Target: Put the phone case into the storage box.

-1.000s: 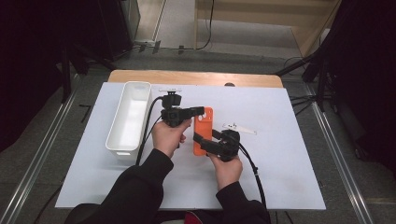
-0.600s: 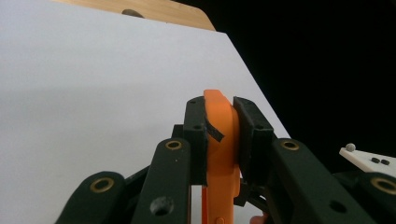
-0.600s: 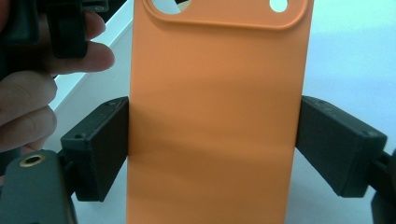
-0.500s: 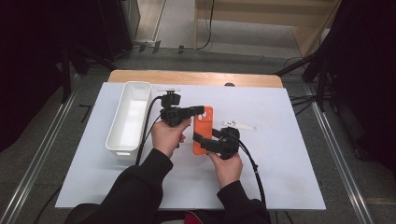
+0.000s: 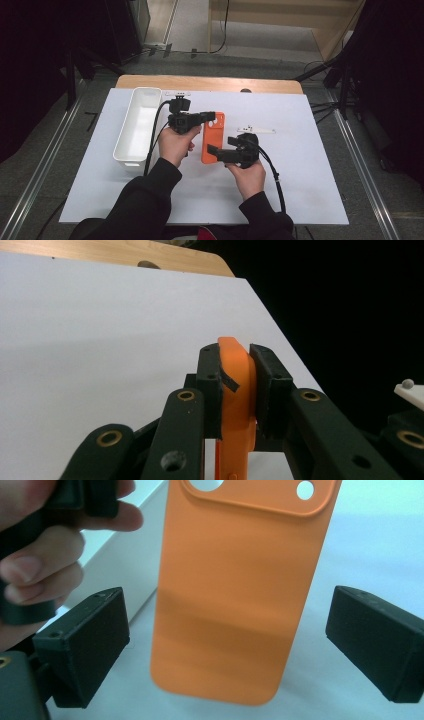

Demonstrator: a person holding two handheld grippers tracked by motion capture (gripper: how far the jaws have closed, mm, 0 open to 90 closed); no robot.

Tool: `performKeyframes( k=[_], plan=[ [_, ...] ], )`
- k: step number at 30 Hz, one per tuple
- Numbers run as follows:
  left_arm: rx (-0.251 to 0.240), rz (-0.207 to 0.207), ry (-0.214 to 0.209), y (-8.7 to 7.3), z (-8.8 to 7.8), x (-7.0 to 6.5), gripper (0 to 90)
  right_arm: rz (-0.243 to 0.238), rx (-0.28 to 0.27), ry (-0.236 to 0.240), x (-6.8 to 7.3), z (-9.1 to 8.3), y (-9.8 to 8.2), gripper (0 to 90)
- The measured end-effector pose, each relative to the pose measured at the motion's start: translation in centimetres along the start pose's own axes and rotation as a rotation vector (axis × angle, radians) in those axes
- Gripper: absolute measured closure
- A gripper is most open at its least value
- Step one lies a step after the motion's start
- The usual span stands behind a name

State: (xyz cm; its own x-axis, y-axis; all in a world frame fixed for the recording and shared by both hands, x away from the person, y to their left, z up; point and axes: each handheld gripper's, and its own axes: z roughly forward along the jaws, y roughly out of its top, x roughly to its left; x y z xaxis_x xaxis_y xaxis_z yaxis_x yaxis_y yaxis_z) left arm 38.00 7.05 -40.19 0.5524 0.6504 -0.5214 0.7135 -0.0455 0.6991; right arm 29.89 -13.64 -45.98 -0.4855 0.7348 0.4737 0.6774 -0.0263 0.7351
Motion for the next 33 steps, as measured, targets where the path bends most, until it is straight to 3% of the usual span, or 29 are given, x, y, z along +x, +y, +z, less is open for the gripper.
performKeyframes(
  k=[5, 10, 15, 19, 29, 33],
  plan=[
    [0.01, 0.048, 0.006, 0.6, -0.3, -0.3, 76.4, -0.022, 0.026, 0.024, 0.1, -0.6, 0.6, 2.9],
    [0.027, 0.129, 0.008, 1.4, -0.6, -0.7, 76.4, -0.036, 0.06, 0.071, 0.3, -1.2, 1.1, 3.0],
    [0.05, 0.186, -0.022, 1.5, -0.8, -0.9, 76.4, -0.078, 0.062, 0.068, 0.5, -1.9, 1.5, 4.6],
    [0.077, 0.227, -0.035, 1.4, -0.9, -0.8, 76.4, -0.099, 0.099, 0.108, 0.4, -2.2, 1.7, 4.6],
    [0.111, 0.279, -0.095, 1.1, -1.5, -0.9, 76.3, -0.144, 0.141, 0.153, -0.5, -3.3, 1.8, 4.7],
    [0.113, 0.292, -0.107, 0.9, -1.6, -1.0, 76.4, -0.198, 0.174, 0.15, -0.5, -3.6, 1.7, 4.7]
  ],
)
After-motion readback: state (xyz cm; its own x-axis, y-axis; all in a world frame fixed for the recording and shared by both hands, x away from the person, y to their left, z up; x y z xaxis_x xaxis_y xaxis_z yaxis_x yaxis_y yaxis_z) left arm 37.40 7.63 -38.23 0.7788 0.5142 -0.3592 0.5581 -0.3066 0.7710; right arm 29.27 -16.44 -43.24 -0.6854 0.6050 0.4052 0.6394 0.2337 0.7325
